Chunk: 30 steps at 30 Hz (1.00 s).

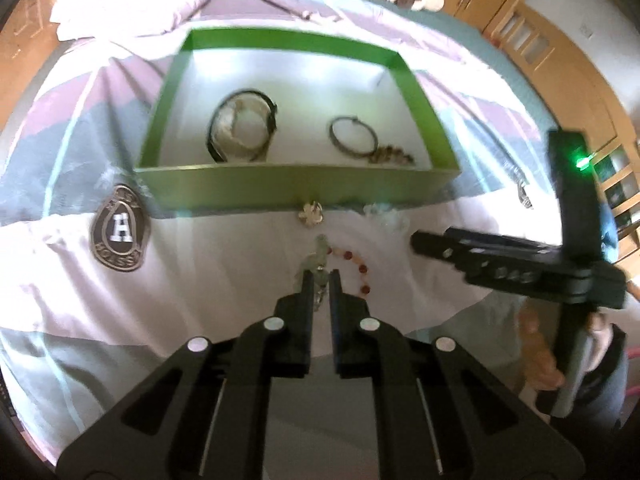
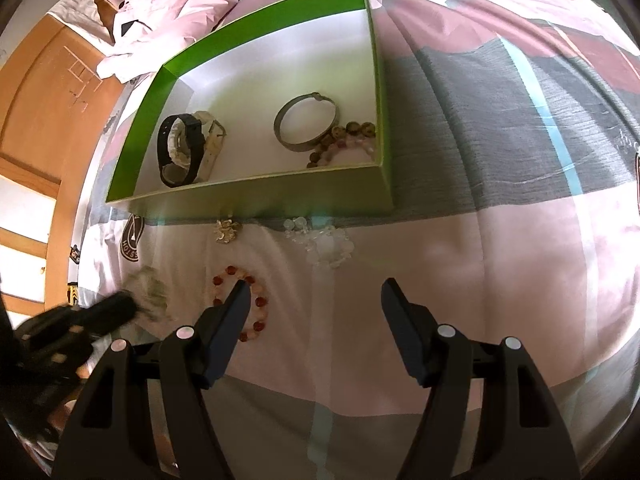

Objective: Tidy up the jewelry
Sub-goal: 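Grasp the green pendant with the left tool while the right tool grasps the red bead bracelet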

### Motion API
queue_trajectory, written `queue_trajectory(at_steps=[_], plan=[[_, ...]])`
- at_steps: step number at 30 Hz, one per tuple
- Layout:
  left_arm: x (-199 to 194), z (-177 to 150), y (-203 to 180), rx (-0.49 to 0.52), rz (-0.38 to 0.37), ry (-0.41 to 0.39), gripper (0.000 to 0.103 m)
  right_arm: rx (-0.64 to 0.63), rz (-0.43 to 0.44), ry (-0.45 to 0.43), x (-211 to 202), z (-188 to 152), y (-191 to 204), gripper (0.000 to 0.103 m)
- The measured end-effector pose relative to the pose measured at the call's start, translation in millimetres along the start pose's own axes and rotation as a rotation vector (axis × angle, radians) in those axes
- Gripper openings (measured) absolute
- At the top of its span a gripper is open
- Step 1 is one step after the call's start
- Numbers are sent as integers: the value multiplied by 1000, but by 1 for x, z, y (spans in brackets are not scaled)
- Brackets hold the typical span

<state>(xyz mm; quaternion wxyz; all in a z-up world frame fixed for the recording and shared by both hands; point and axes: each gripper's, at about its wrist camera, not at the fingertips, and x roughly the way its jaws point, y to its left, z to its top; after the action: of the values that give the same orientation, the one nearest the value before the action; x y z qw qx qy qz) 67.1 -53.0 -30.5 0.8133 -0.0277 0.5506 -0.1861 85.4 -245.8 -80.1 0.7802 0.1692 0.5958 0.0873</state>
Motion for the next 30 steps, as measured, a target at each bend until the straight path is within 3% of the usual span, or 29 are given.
queue_trajectory(at_steps=[4,8,9,10,11,13,16,19,23,26,30], plan=[[-3,-6,11,-12,20,11,7,-18,8,22,6,-3,6,69],[29,-10,35,-47,134,88,10,-29,-7,26,10,-5,8,69],[37,-11,43,-63,175,104,26,-23,-2,31,11,-5,8,69],[44,-12,52,-80,209,123,52,-15,9,37,11,-6,7,69],[50,-14,62,-105,245,146,61,-11,19,41,11,-6,7,69],[53,-14,76,-138,277,142,67,-8,52,39,10,-6,9,69],[49,-10,78,-137,271,106,81,-38,95,32,8,-7,19,70],[46,-4,69,-115,232,87,81,-83,76,48,14,-11,33,78],[55,-4,48,-40,235,102,79,-109,40,70,27,-14,40,79],[65,-3,44,-30,226,121,63,-94,35,91,38,-12,43,79],[81,1,47,-52,226,161,40,-103,-42,92,53,-12,49,79]])
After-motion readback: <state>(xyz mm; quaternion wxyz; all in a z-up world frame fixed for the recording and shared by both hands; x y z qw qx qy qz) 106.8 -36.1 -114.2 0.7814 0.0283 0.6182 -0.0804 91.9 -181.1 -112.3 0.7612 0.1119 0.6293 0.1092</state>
